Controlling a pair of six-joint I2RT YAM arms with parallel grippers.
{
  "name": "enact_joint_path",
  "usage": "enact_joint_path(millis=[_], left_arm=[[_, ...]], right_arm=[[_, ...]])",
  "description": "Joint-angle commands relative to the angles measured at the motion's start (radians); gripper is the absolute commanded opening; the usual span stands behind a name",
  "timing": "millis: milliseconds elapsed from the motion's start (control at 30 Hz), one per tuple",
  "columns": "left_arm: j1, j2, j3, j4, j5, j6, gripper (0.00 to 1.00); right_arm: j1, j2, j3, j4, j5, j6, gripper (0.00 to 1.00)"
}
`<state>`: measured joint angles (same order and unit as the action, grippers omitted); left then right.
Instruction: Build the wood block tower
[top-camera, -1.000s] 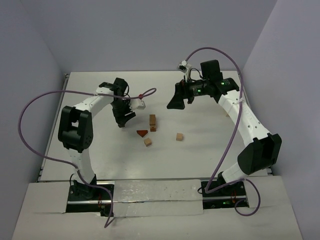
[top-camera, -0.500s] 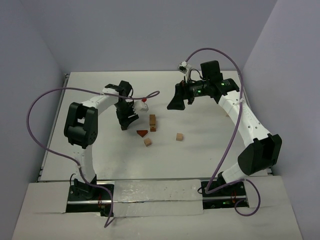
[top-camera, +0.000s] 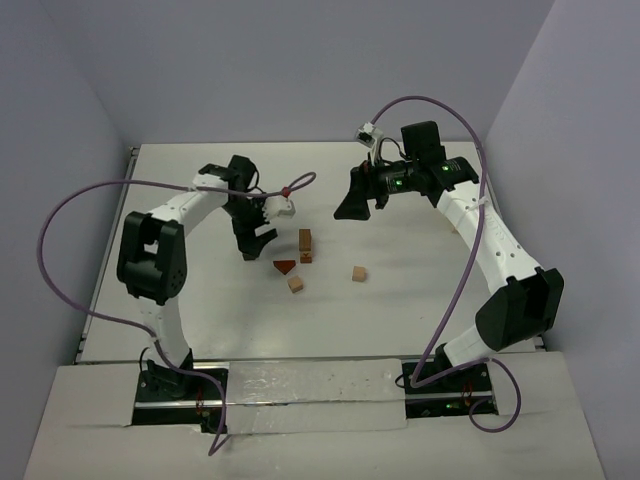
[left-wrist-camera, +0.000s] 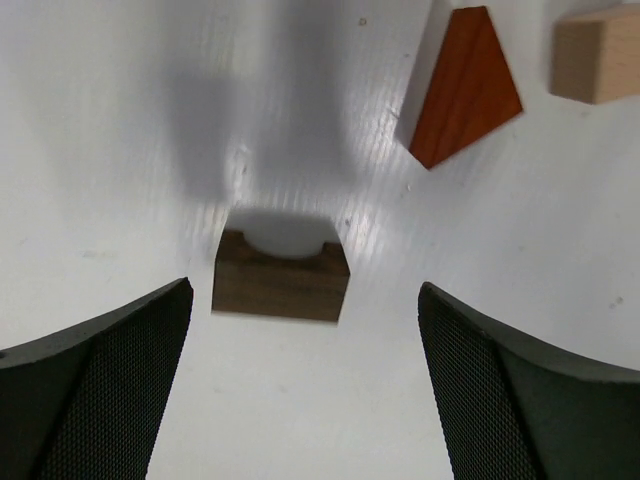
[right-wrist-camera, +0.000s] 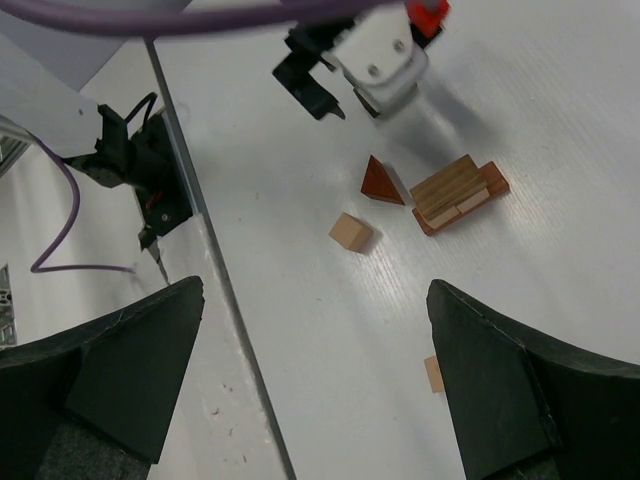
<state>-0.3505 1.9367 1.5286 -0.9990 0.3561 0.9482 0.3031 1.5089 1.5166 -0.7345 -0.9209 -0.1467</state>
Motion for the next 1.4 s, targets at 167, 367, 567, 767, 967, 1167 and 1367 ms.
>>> enact_joint_path(millis=[167, 367, 567, 767, 967, 1167, 1367], left_arm=[[0.212, -0.252, -0.156, 0.077, 0.437, 0.187, 0.99], [0.254, -0.268, -0.260, 0.096, 0.546, 0.328, 0.99], [0.275, -0.235, -0.308, 0.152, 0.590, 0.419, 0.99], [0.275, -0.180, -0.307, 0.230, 0.568, 0.429, 0.99], [0.266, -0.162, -0.332, 0.317, 0.491, 0.386, 0.98], [0.248, -0.131, -0.330, 0.330, 0.436, 0.377, 0.97], [0.230, -0.113, -0.337, 0.334, 0.414, 0.391, 0.97]], right_arm=[[-0.002, -0.062, -0.029, 0.041, -0.019, -0.001, 1.00], [-0.002, -0.052, -0.038, 0.046, -0.019, 0.003, 1.00], [-0.001, -0.038, -0.024, 0.035, -0.014, 0.000, 1.00], [-0.001, -0.030, -0.015, 0.022, -0.004, -0.008, 1.00], [-0.001, -0.016, -0.011, 0.023, -0.006, -0.007, 1.00], [-0.001, -0.004, 0.002, 0.018, -0.009, -0.006, 1.00], [0.001, -0.007, -0.006, 0.018, -0.006, -0.013, 1.00]])
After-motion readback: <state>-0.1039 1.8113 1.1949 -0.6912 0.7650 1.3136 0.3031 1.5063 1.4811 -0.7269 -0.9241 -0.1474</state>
